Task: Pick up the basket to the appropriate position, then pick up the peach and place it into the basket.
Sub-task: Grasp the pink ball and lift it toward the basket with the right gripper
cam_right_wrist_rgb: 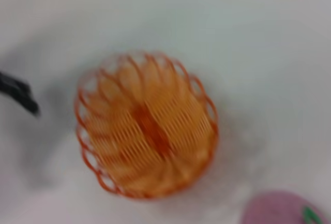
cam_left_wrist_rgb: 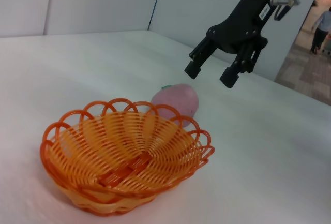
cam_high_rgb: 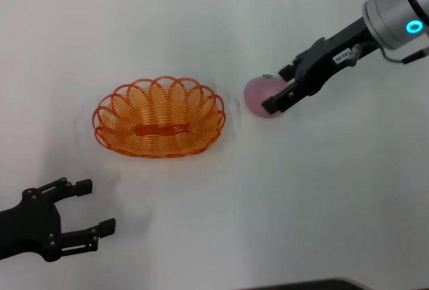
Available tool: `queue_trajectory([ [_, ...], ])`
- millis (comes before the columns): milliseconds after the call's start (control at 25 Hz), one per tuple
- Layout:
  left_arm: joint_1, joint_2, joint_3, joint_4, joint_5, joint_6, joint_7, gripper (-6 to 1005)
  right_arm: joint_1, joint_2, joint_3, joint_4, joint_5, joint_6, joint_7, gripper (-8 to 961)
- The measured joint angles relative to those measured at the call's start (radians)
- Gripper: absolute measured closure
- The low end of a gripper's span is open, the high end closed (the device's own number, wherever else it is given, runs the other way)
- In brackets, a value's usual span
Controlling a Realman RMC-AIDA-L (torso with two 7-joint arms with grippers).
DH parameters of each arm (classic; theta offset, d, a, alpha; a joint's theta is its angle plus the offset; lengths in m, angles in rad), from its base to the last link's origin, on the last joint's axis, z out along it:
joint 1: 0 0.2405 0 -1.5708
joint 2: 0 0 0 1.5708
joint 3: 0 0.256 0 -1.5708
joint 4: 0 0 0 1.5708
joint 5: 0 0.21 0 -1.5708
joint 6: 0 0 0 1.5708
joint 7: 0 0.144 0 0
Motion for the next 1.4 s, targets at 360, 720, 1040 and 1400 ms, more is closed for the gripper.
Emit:
queue_trajectory([
  [360, 0.001, 0.000, -0.003, 0.000, 0.000, 0.001, 0.000, 107, 0.057, 0.013, -0.087, -0.049, -0.178, 0.058, -0.077, 14],
  [720, 0.001, 0.000, -0.004, -0.001, 0.000, 0.001, -0.007, 107, 0.021, 0.010, -0.125, -0.047, -0.091, 0.083, -0.201, 14],
  [1040, -0.004, 0.000, -0.005, 0.000, 0.000, 0.004, -0.007, 107, 0.015, 0.011, -0.182, 0.018, -0.082, 0.168, -0.194, 14],
  [1400, -0.004, 0.000, -0.003, 0.000, 0.000, 0.007, -0.007, 107, 0.016, 0.009, -0.235, 0.087, -0.050, 0.253, -0.191, 17],
])
